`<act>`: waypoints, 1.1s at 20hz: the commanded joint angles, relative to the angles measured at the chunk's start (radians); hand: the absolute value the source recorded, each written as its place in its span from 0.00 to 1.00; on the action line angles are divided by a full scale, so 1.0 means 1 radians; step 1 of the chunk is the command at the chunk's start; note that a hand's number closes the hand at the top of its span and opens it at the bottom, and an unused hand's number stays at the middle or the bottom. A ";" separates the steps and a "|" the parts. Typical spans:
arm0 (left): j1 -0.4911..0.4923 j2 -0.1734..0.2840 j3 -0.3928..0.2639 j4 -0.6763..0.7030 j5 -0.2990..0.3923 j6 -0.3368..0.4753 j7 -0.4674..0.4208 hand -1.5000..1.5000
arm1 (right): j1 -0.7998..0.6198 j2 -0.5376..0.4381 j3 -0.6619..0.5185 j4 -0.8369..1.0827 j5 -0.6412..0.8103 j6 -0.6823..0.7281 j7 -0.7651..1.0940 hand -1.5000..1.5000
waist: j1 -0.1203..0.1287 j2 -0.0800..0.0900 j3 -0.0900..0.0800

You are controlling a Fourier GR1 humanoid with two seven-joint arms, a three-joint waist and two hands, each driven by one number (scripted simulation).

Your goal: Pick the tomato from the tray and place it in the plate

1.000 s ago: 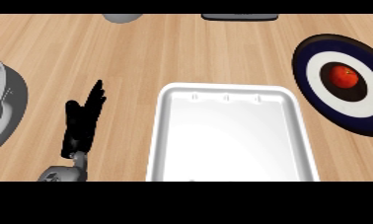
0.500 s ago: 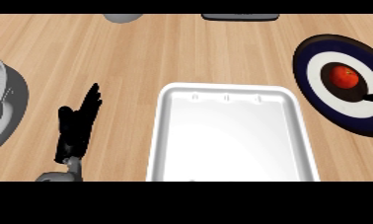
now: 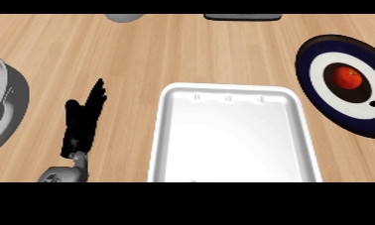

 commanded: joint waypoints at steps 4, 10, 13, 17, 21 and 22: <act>-0.024 -0.052 -0.025 0.017 -0.034 0.036 0.013 0.50 | -0.015 -0.022 0.003 0.076 0.004 -0.059 -0.029 0.00 | 0.002 0.002 0.001; -0.010 -0.010 0.011 0.007 -0.016 0.002 -0.001 0.50 | 0.036 -0.095 -0.038 0.151 -0.018 -0.049 -0.087 0.00 | 0.016 0.009 0.004; -0.014 -0.039 -0.008 0.032 -0.025 0.005 -0.038 0.50 | 0.017 -0.130 -0.029 0.141 -0.016 -0.028 -0.074 0.00 | 0.009 0.007 0.002; -0.001 -0.008 0.006 -0.019 -0.010 -0.023 0.005 0.50 | 0.047 -0.139 -0.061 0.151 -0.053 -0.014 -0.110 0.00 | 0.008 0.004 0.002; -0.018 -0.033 0.002 0.006 -0.015 -0.009 -0.001 0.50 | 0.043 -0.147 -0.074 0.160 -0.066 -0.026 -0.103 0.00 | 0.010 0.006 0.003; -0.013 -0.018 0.016 0.052 -0.010 -0.030 -0.065 0.50 | 0.051 -0.153 -0.067 0.167 -0.056 -0.036 -0.103 0.00 | 0.014 0.009 0.003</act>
